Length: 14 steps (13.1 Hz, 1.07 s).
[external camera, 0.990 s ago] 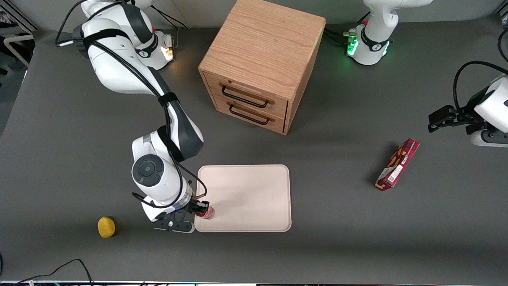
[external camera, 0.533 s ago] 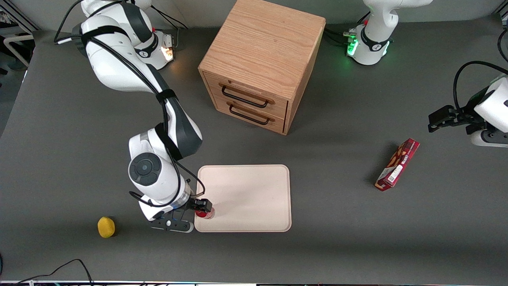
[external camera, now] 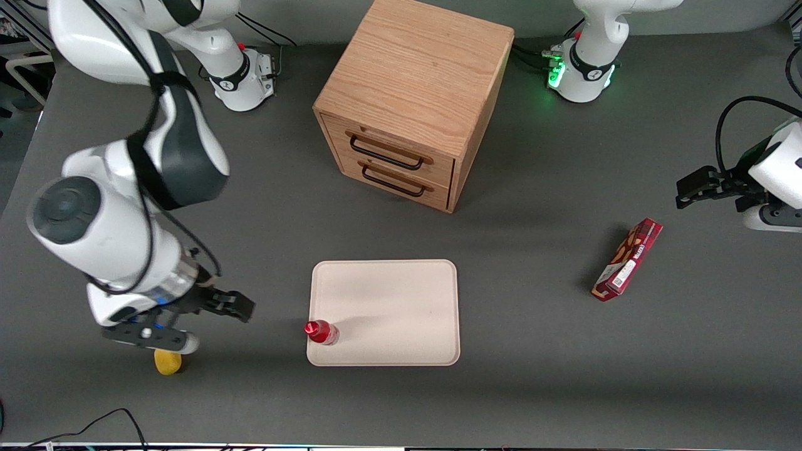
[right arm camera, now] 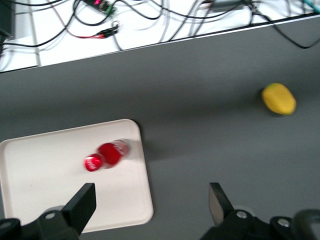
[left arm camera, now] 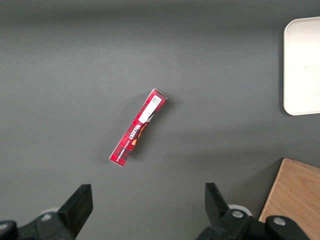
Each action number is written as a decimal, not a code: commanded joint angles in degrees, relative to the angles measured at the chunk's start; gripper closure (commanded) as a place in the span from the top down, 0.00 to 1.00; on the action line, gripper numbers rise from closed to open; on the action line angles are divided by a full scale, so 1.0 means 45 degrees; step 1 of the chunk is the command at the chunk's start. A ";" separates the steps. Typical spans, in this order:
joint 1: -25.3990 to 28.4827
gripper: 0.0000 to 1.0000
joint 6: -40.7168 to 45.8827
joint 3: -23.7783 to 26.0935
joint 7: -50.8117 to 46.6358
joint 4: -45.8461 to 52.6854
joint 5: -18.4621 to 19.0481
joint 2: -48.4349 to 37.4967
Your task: Place coke bottle on tray
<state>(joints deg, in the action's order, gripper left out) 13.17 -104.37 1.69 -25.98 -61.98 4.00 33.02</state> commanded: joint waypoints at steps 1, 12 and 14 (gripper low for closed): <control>-0.1203 1.00 -0.1918 0.0541 0.1240 -0.4789 -0.0206 -0.3170; -0.4097 1.00 0.0631 0.0621 0.2453 -0.5760 -0.1163 -0.6187; -0.4273 1.00 0.0790 0.0659 0.2512 -0.5738 -0.1163 -0.6283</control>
<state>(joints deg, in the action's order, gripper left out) -4.93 -102.45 3.78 -16.39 -88.90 -0.05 4.83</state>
